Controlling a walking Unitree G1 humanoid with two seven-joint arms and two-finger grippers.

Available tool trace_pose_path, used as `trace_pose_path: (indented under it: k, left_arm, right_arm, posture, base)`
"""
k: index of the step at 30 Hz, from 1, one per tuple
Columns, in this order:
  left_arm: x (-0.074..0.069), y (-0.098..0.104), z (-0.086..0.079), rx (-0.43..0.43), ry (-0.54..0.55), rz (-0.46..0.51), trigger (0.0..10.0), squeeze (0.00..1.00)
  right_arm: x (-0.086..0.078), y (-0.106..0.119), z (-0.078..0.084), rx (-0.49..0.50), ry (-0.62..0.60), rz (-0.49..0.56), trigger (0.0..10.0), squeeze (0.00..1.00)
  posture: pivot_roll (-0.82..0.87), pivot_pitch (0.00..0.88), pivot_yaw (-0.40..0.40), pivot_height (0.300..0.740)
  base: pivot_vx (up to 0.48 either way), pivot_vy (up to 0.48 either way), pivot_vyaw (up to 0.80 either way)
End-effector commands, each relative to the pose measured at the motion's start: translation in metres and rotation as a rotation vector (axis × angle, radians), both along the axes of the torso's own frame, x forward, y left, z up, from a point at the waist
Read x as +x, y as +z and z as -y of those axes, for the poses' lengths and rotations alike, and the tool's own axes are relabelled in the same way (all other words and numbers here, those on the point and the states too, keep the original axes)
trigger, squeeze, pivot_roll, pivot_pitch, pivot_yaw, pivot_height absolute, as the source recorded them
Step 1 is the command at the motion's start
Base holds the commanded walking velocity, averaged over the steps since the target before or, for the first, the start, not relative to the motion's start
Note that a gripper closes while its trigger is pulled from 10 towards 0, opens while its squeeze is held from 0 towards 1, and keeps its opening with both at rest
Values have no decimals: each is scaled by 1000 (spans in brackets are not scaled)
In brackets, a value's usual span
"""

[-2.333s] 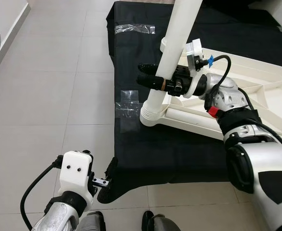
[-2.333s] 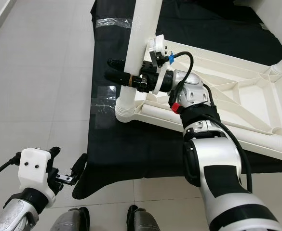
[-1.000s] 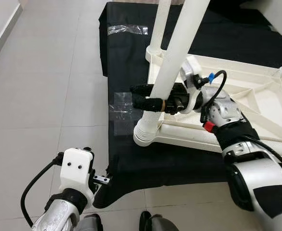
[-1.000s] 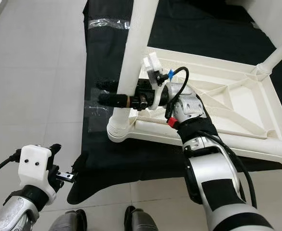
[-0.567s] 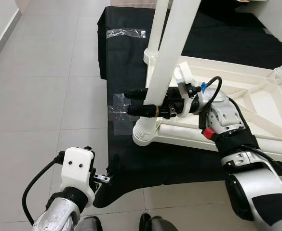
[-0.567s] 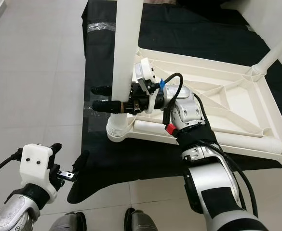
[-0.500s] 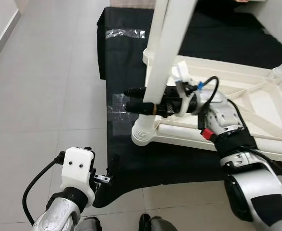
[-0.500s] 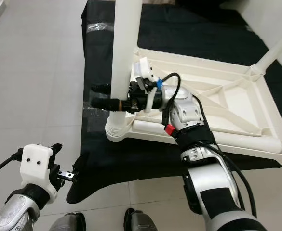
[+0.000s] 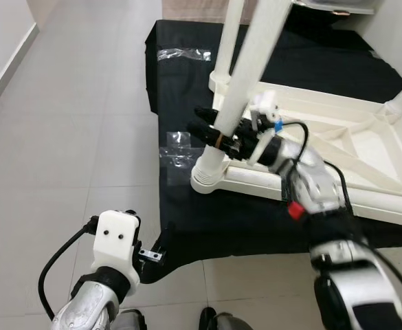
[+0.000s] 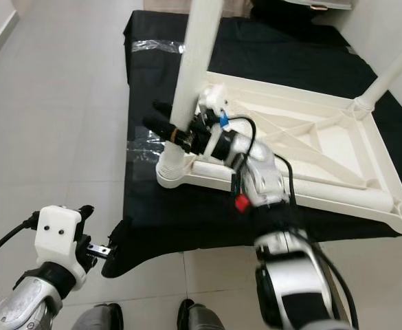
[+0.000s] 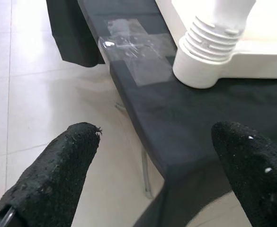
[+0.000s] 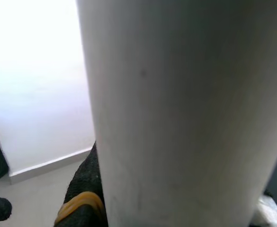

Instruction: Building children table

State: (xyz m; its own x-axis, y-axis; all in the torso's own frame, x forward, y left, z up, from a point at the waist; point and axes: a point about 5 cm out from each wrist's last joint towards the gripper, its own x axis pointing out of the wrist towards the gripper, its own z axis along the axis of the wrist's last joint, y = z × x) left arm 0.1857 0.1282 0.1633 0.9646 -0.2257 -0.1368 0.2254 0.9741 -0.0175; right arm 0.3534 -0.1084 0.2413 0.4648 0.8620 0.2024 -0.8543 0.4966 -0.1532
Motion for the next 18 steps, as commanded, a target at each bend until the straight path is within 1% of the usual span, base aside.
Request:
trace_pose_path:
  k: [1, 2, 3, 4, 7, 8, 9, 10, 11, 13, 15, 18]
  left_arm:
    - [0, -6, 0, -4, 5, -24, 10000, 0]
    - [-1, -6, 0, -5, 5, -25, 10000, 0]
    - [-1, -6, 0, -5, 5, -25, 10000, 0]
    - [-1, -6, 0, -4, 3, -26, 10000, 0]
    - [-1, -7, 0, -4, 3, -26, 10000, 0]
    - [-1, -7, 1, -5, 3, -27, 10000, 0]
    - [-2, -7, 1, -5, 2, -27, 10000, 0]
    - [-2, -7, 1, -5, 2, -27, 10000, 0]
    - [-2, -7, 1, -5, 2, -27, 10000, 0]
    - [-2, -7, 1, -6, 1, -27, 10000, 0]
    - [-2, -7, 2, -6, 1, -28, 10000, 0]
    - [-1, -8, 1, -8, 1, -28, 10000, 0]
  right_arm:
    - [2, -32, 6, -64, -83, -139, 10000, 0]
    - [2, -32, 4, -73, -123, -135, 10000, 0]
    - [2, -32, 4, -73, -123, -135, 10000, 0]
    - [3, -36, -2, -108, -192, -147, 10000, 0]
    - [4, -37, -5, -120, -214, -152, 10000, 0]
    - [6, -38, -8, -133, -244, -161, 10000, 0]
    - [8, -39, -10, -136, -277, -182, 10000, 0]
    - [8, -39, -10, -136, -277, -182, 10000, 0]
    - [10, -39, -12, -130, -303, -200, 10000, 0]
    - [12, -38, -12, -111, -362, -199, 10000, 0]
    - [11, -37, -12, -105, -379, -198, 10000, 0]
    - [16, -41, -7, -114, -534, -240, 10000, 0]
  posture:
    - [127, 244, -138, 740]
    - [128, 244, -135, 740]
    - [128, 244, -135, 740]
    - [127, 238, -132, 740]
    - [127, 238, -132, 740]
    - [127, 238, -132, 740]
    - [126, 236, -135, 740]
    - [126, 236, -135, 740]
    - [128, 233, -137, 740]
    - [129, 231, -138, 740]
    - [129, 231, -138, 740]
    - [124, 228, -136, 740]
  base:
    - [0, 0, 0]
    - [0, 0, 0]
    - [0, 0, 0]
    - [0, 0, 0]
    - [0, 0, 0]
    - [0, 0, 0]
    - [0, 0, 0]
    - [0, 0, 0]
    - [0, 0, 0]
    - [0, 0, 0]
    - [0, 0, 0]
    - [0, 0, 0]
